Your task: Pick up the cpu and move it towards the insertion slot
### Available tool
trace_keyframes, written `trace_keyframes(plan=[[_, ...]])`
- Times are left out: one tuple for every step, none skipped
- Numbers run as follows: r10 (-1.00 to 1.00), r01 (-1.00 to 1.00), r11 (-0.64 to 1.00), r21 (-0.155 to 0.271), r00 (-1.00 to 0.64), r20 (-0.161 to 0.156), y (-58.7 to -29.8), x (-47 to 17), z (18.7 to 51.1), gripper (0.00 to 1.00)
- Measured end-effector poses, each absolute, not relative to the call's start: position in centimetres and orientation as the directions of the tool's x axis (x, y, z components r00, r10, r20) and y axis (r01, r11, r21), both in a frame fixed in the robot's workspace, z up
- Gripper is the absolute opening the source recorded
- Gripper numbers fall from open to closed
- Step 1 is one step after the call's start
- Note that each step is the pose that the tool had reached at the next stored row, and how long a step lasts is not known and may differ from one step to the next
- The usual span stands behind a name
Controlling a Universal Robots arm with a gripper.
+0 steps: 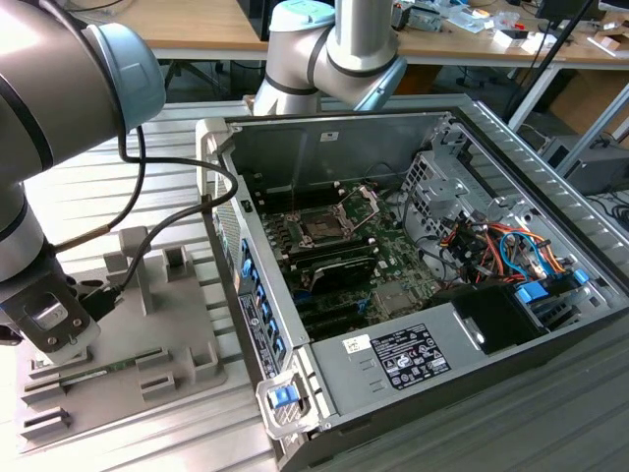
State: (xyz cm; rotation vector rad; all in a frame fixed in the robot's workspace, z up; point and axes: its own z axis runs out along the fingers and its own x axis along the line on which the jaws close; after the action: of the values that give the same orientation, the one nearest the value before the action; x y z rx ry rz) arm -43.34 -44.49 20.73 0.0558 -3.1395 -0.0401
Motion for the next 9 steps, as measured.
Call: trace_keyframes(plan=[[-0.036, -0.035, 0.999, 0.026, -0.999, 0.001, -44.49, -43.34, 20.73, 0.11], [-0.036, -0.035, 0.999, 0.026, -0.999, 0.001, -44.49, -43.34, 20.73, 0.11], [-0.036, -0.036, 0.999, 0.026, -0.999, 0.001, -44.5, -43.34, 20.73, 0.17], [-0.035, -0.035, 0.999, 0.026, -0.999, 0.001, -44.49, -43.34, 20.73, 0.17], [-0.036, -0.035, 0.999, 0.026, -0.999, 0.001, -44.49, -43.34, 20.73, 0.17], [-0.035, -0.035, 0.999, 0.026, -0.999, 0.001, -44.49, -43.34, 20.73, 0.23], [-0.036, -0.036, 0.999, 0.026, -0.999, 0.001, -44.49, -43.34, 20.72, 0.29], [-0.036, -0.036, 0.999, 0.026, -0.999, 0.001, -44.49, -43.34, 20.72, 0.35], [-0.035, -0.035, 0.999, 0.026, -0.999, 0.001, -44.49, -43.34, 20.72, 0.35]])
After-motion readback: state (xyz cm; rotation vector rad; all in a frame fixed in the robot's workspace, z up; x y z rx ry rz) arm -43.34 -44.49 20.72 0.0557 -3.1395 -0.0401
